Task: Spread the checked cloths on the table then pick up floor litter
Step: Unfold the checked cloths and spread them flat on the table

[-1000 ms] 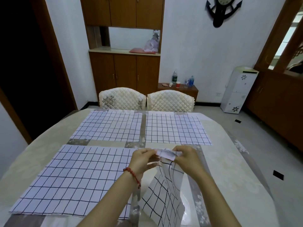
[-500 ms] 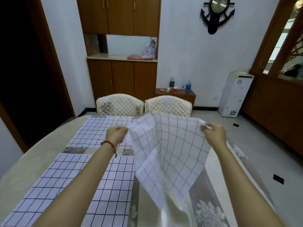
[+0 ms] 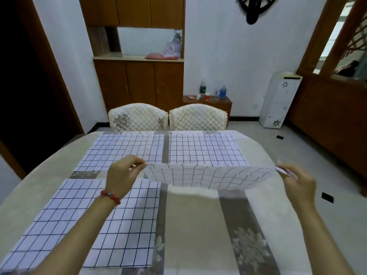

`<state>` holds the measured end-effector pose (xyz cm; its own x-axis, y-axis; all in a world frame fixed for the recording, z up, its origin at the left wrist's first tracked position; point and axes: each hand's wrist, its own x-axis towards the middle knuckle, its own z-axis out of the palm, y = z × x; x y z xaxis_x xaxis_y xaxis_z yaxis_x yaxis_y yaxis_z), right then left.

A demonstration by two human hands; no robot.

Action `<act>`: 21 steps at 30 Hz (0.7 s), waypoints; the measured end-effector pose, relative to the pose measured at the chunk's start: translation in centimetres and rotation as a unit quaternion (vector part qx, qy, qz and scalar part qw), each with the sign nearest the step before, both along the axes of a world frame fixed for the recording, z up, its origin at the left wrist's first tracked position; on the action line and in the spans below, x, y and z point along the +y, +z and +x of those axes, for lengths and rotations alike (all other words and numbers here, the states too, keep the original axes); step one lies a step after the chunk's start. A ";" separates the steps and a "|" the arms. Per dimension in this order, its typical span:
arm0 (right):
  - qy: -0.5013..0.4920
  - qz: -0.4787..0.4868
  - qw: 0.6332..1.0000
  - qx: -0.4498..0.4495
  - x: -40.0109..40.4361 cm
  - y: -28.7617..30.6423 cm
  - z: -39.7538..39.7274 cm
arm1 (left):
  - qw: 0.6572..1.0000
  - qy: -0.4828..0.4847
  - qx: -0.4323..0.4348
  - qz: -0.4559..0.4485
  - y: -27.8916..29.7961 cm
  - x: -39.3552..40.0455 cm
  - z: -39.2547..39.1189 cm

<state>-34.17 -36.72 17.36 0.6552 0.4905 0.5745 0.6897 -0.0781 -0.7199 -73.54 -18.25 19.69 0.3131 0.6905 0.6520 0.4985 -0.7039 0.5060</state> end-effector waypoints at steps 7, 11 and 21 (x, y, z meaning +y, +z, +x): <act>-0.007 -0.080 0.993 0.087 -4.5 -8.4 0.1 | 0.989 -0.043 0.133 0.043 -8.4 -3.6 -0.4; -0.018 -0.166 0.977 0.135 -5.8 -12.3 0.2 | 0.978 -0.060 0.198 -0.014 -11.9 -4.9 0.5; -0.028 -0.361 0.922 0.135 -7.1 -15.6 2.4 | 0.927 -0.060 0.328 -0.171 -18.4 -7.2 2.8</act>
